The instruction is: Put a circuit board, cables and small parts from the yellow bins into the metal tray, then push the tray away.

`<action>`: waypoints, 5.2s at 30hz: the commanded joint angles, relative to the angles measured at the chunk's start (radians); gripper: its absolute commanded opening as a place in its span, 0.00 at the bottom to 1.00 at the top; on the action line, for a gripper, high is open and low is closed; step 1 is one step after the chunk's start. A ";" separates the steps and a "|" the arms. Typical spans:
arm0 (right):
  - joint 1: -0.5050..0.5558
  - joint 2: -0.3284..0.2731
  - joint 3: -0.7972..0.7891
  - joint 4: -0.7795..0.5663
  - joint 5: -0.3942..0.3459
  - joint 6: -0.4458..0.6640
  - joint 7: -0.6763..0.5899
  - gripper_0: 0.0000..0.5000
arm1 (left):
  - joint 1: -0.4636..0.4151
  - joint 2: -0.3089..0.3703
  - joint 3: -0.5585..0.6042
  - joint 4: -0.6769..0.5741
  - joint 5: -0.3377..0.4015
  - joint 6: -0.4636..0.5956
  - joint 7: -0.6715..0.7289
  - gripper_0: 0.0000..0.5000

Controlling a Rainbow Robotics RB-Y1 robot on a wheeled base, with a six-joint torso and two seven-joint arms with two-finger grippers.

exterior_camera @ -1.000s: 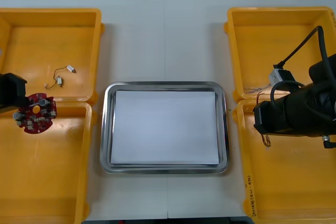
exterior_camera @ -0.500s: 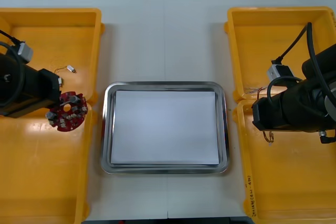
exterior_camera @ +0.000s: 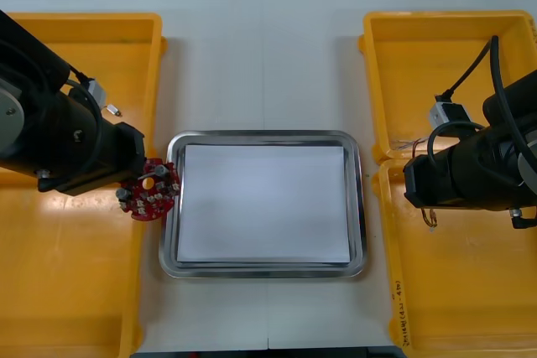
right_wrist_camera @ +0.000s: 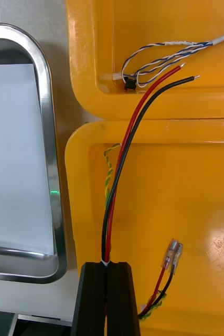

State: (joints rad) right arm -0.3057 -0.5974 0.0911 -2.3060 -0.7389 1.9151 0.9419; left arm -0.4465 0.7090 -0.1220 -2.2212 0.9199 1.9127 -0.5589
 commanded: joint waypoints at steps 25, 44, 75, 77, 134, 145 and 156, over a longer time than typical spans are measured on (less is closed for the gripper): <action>-0.003 0.011 0.009 -0.009 0.001 0.005 0.018 0.00 | -0.034 -0.172 -0.318 0.037 -0.297 0.007 -0.019 0.00; -0.001 0.011 0.009 -0.009 -0.005 0.005 0.020 0.00 | -0.032 -0.237 -0.364 0.158 -0.386 -0.055 -0.147 0.00; 0.000 0.008 0.009 -0.009 -0.014 0.005 0.021 0.00 | 0.043 -0.293 -0.364 0.175 -0.472 -0.127 -0.219 0.00; 0.000 0.008 0.009 -0.009 -0.016 0.005 0.021 0.00 | 0.048 -0.299 -0.366 0.175 -0.478 -0.132 -0.225 0.00; 0.000 0.007 0.009 -0.009 -0.031 0.005 0.046 0.00 | 0.051 -0.304 -0.225 -0.055 -0.477 0.007 -0.254 1.00; 0.000 0.007 0.010 -0.009 -0.048 0.005 0.080 0.00 | 0.042 -0.247 -0.133 -0.193 -0.426 0.007 -0.248 1.00; -0.006 0.005 0.013 -0.009 -0.062 0.005 0.230 0.00 | -0.021 -0.092 0.022 -0.160 -0.234 0.007 -0.216 1.00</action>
State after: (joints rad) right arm -0.3054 -0.5974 0.0912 -2.3054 -0.7892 1.9152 1.0902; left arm -0.4306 0.5275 -0.1695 -2.3898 0.6338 1.9134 -0.7331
